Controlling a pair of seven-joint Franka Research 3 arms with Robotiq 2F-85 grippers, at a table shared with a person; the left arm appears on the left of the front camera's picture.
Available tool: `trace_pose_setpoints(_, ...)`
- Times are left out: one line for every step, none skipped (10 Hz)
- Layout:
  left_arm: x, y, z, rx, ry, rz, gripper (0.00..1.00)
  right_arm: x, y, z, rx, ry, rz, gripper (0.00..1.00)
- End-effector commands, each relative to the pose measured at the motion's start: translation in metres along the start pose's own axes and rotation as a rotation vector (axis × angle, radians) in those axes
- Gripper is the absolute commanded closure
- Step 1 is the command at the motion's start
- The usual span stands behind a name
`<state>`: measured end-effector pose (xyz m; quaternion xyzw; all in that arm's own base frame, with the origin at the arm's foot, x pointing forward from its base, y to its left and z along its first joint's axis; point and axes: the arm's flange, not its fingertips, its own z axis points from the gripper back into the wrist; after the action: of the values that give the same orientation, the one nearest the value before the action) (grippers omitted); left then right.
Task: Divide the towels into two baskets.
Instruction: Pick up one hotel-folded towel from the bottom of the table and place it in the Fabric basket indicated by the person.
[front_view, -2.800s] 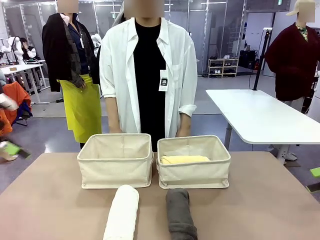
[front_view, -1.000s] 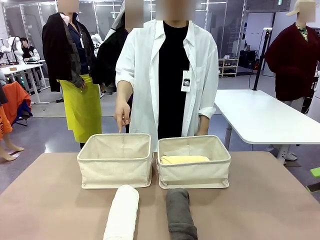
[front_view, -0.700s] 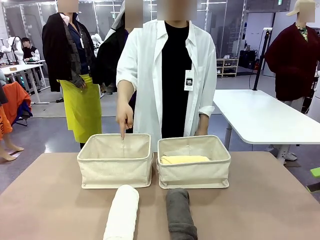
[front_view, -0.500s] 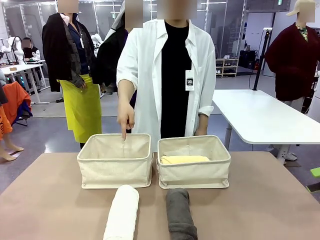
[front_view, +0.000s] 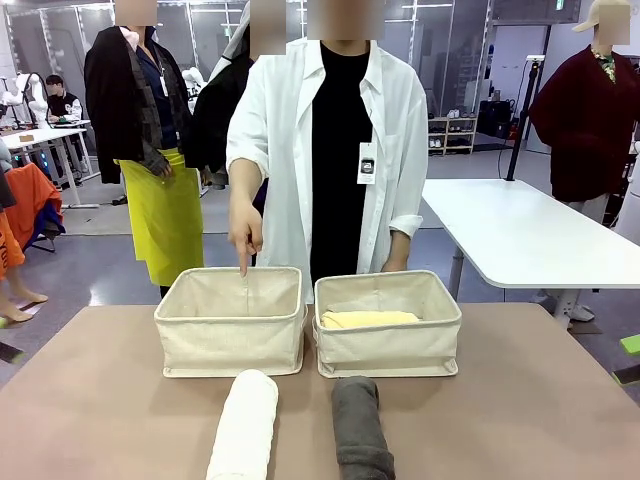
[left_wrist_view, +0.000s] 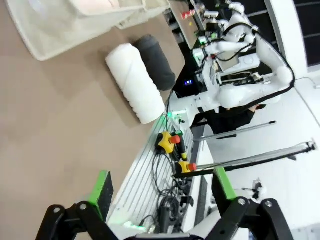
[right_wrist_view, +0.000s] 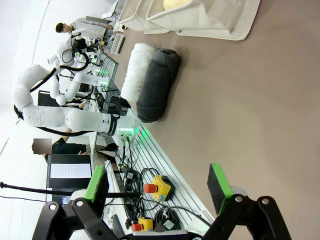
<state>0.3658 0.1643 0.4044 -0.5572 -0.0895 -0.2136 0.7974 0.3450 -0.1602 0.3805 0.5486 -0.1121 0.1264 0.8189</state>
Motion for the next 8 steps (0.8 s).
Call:
trace_pose_setpoints(0.0,-0.035,-0.053,0.085,-0.04,0.054,0.0,-0.002,0.002,-0.002,-0.009,-0.012,-0.006,0.0)
trace_pose_setpoints(-0.001,-0.046,-0.081,0.134,-0.034,0.102,0.0,-0.002,0.002,-0.002,-0.009,-0.012,-0.006,0.0)
trace_pose_setpoints(-0.001,-0.054,-0.113,0.188,-0.039,0.129,0.0,-0.002,0.002,-0.002,-0.009,-0.012,-0.006,0.0)
trace_pose_setpoints(-0.001,-0.063,-0.138,0.21,-0.063,0.145,0.0,-0.002,0.002,-0.002,-0.009,-0.012,-0.006,0.0)
trace_pose_setpoints(-0.001,-0.067,-0.163,0.26,-0.078,0.15,0.0,-0.002,0.002,-0.002,-0.009,-0.012,-0.006,0.0)
trace_pose_setpoints(-0.004,-0.071,-0.19,0.252,-0.043,0.151,0.0,-0.002,0.002,-0.002,-0.009,-0.012,-0.006,0.0)
trace_pose_setpoints(-0.002,-0.073,-0.217,0.273,-0.035,0.166,0.0,-0.002,0.002,-0.002,-0.009,-0.012,-0.006,0.0)
trace_pose_setpoints(0.002,-0.074,-0.237,0.314,-0.03,0.185,0.0,-0.002,0.002,-0.002,-0.009,-0.012,-0.006,0.0)
